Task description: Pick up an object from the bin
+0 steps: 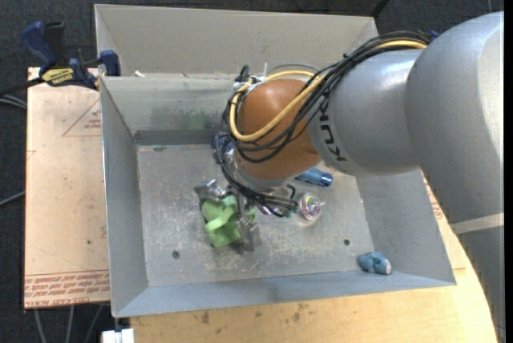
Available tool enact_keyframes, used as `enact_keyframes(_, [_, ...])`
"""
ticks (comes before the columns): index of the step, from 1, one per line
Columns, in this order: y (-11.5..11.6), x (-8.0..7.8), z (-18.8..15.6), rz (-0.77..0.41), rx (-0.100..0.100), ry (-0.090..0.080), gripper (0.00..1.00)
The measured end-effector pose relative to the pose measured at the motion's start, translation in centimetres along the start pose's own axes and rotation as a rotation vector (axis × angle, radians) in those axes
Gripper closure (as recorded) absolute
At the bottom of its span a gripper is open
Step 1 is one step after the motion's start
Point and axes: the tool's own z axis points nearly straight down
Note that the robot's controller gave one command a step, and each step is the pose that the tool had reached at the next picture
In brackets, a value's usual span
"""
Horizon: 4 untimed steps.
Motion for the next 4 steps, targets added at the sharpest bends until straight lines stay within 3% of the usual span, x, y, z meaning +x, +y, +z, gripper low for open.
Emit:
enact_keyframes(1, [0.0,0.0,0.0,0.000,0.000,0.000,1.00])
enact_keyframes(2, [0.0,-0.2,-6.8,0.002,0.005,-0.006,1.00])
enact_keyframes(4, [0.0,-0.5,-11.3,0.008,0.005,-0.004,1.00])
